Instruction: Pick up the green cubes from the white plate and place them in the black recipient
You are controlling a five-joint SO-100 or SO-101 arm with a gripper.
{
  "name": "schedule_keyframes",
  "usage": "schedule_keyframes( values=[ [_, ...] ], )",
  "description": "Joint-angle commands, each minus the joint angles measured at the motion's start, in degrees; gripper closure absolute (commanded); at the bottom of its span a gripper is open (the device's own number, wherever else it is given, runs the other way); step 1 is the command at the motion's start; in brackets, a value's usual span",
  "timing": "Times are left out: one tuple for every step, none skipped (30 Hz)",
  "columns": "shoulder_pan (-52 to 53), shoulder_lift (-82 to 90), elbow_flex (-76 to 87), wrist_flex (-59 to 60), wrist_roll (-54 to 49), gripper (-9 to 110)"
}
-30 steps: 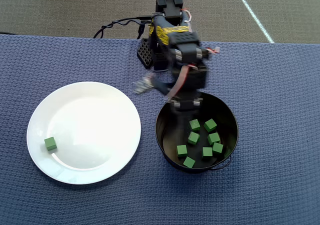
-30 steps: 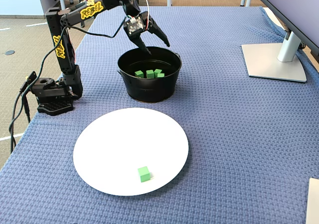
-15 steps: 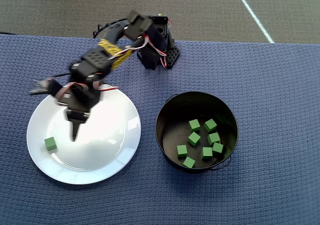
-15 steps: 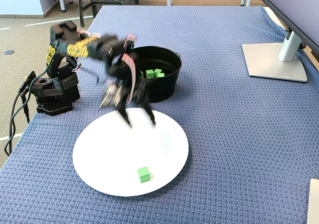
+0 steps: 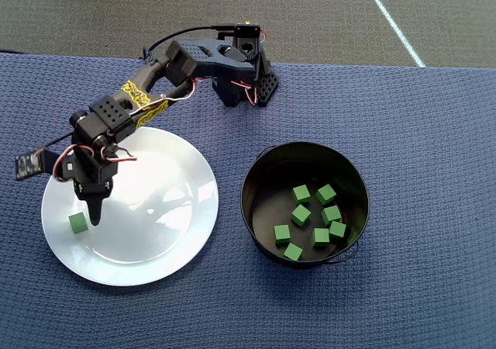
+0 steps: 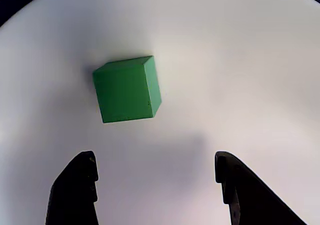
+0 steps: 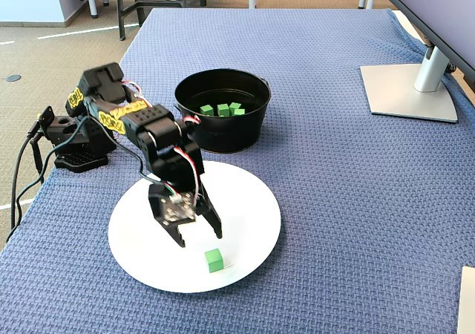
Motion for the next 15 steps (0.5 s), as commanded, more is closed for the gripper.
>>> schedule_keyframes(
  values=[
    [0.1, 0.0, -6.2, -1.6, -4.2, 77],
    [0.0, -0.2, -6.6, -1.3, -5.0, 77],
    [-0.1, -0.5, -7.0, -1.2, -5.5, 77],
    [-0.2, -1.1, -7.8, -1.2, -5.8, 77],
    [-0.2, -1.6, -8.8, -1.3, -5.8, 77],
    [-0.2, -2.0, -9.6, -1.3, -6.1, 77],
    [-0.2, -2.4, -10.5, -0.8, -6.4, 78],
    [-0.2, -3.0, -11.4, -0.4, -6.6, 78],
    [-0.3, -3.7, -12.4, -0.3, -6.7, 78],
    [-0.3, -4.4, -13.2, -0.3, -6.8, 78],
    [-0.2, -5.3, -14.2, -0.4, -6.9, 78],
    [-0.1, -6.0, -14.9, -0.8, -7.0, 78],
    [-0.1, -6.7, -15.6, -1.2, -7.3, 79],
    [-0.1, -7.6, -16.5, -1.4, -7.6, 79],
    [-0.1, -8.4, -17.4, -1.4, -7.7, 79]
  ],
)
